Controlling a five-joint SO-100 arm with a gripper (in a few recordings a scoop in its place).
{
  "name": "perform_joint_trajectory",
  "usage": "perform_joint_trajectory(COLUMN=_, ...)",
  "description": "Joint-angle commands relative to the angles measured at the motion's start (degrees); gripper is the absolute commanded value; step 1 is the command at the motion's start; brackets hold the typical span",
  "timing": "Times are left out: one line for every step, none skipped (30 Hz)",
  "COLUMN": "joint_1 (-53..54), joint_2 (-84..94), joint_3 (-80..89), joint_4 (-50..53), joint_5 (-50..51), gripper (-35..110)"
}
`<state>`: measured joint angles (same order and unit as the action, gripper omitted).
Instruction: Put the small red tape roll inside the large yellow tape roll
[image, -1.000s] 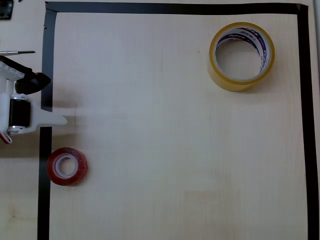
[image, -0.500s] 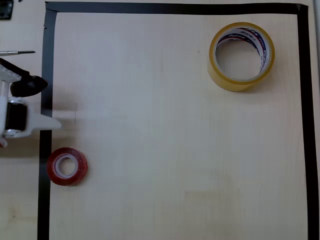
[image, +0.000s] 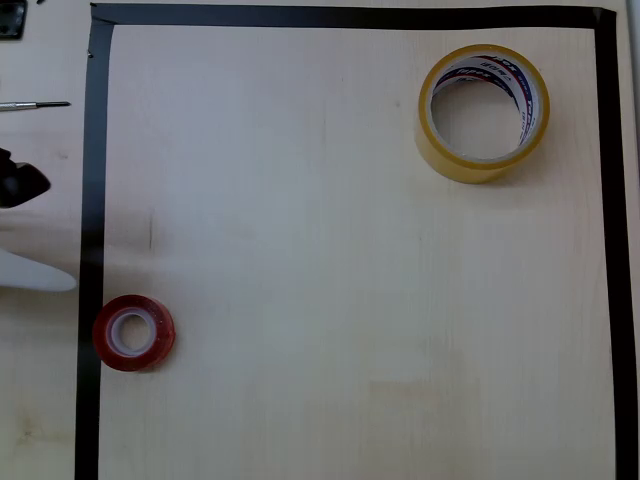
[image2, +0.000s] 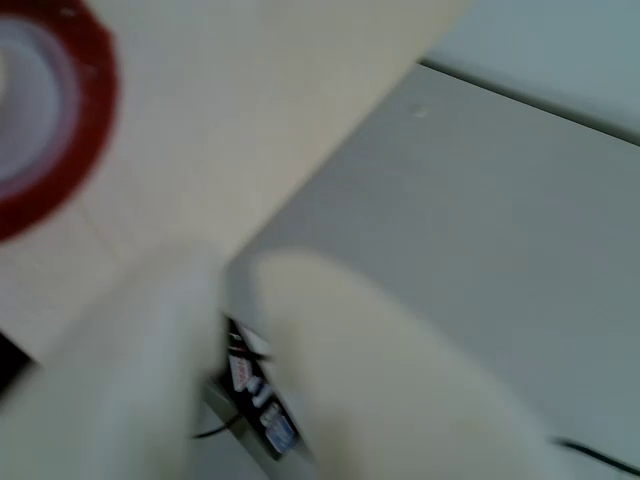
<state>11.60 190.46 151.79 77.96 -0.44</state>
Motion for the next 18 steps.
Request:
perform_joint_trajectory(joint_1=1.2, joint_2=-6.1, joint_3=-8.8, joint_4=0.2, joint_5=-0.6, gripper=0)
perform_joint_trajectory(joint_1=1.4, joint_2=-9.6, joint_3=-10.7, joint_4=0.2, joint_5=-0.6, gripper=0)
perform_joint_trajectory(joint_1=1.8, joint_2=-12.8, joint_3=-12.7, joint_4=0.2, joint_5=-0.6, gripper=0)
perform_joint_trajectory(joint_1=2.3, joint_2=-15.4, joint_3=-14.3, joint_4=0.2, joint_5=-0.6, gripper=0)
perform_joint_trajectory(joint_1=3.0, joint_2=-17.2, joint_3=-15.7, joint_4=0.2, joint_5=-0.6, gripper=0)
perform_joint_trajectory(joint_1=3.6, joint_2=-18.4, joint_3=-16.7, joint_4=0.2, joint_5=-0.6, gripper=0)
perform_joint_trajectory(joint_1=4.2, joint_2=-19.4, joint_3=-17.6, joint_4=0.2, joint_5=-0.6, gripper=0)
perform_joint_trajectory(joint_1=4.6, joint_2=-20.7, joint_3=-18.1, joint_4=-0.1, joint_5=-0.6, gripper=0)
perform_joint_trajectory(joint_1=4.7, joint_2=-22.1, joint_3=-18.2, joint_4=-0.5, joint_5=-0.6, gripper=0)
perform_joint_trajectory(joint_1=4.8, joint_2=-24.1, joint_3=-18.2, joint_4=-1.1, joint_5=-0.6, gripper=0)
perform_joint_trajectory(joint_1=4.8, joint_2=-26.4, joint_3=-18.1, joint_4=-1.7, joint_5=-0.6, gripper=0)
perform_joint_trajectory(joint_1=4.9, joint_2=-28.7, joint_3=-18.1, joint_4=-2.0, joint_5=-0.6, gripper=0)
perform_joint_trajectory(joint_1=5.1, joint_2=-30.6, joint_3=-18.1, joint_4=-2.5, joint_5=-0.6, gripper=0)
perform_joint_trajectory(joint_1=5.4, joint_2=-32.2, joint_3=-18.1, joint_4=-2.9, joint_5=-0.6, gripper=0)
perform_joint_trajectory(joint_1=6.0, joint_2=-33.1, joint_3=-18.0, joint_4=-3.4, joint_5=-0.6, gripper=0)
perform_joint_trajectory(joint_1=6.2, joint_2=-33.7, joint_3=-17.6, joint_4=-4.1, joint_5=-0.6, gripper=0)
perform_joint_trajectory(joint_1=6.3, joint_2=-34.4, joint_3=-17.1, joint_4=-4.7, joint_5=-0.6, gripper=0)
perform_joint_trajectory(joint_1=6.2, joint_2=-35.5, joint_3=-17.1, joint_4=-5.0, joint_5=-0.6, gripper=0)
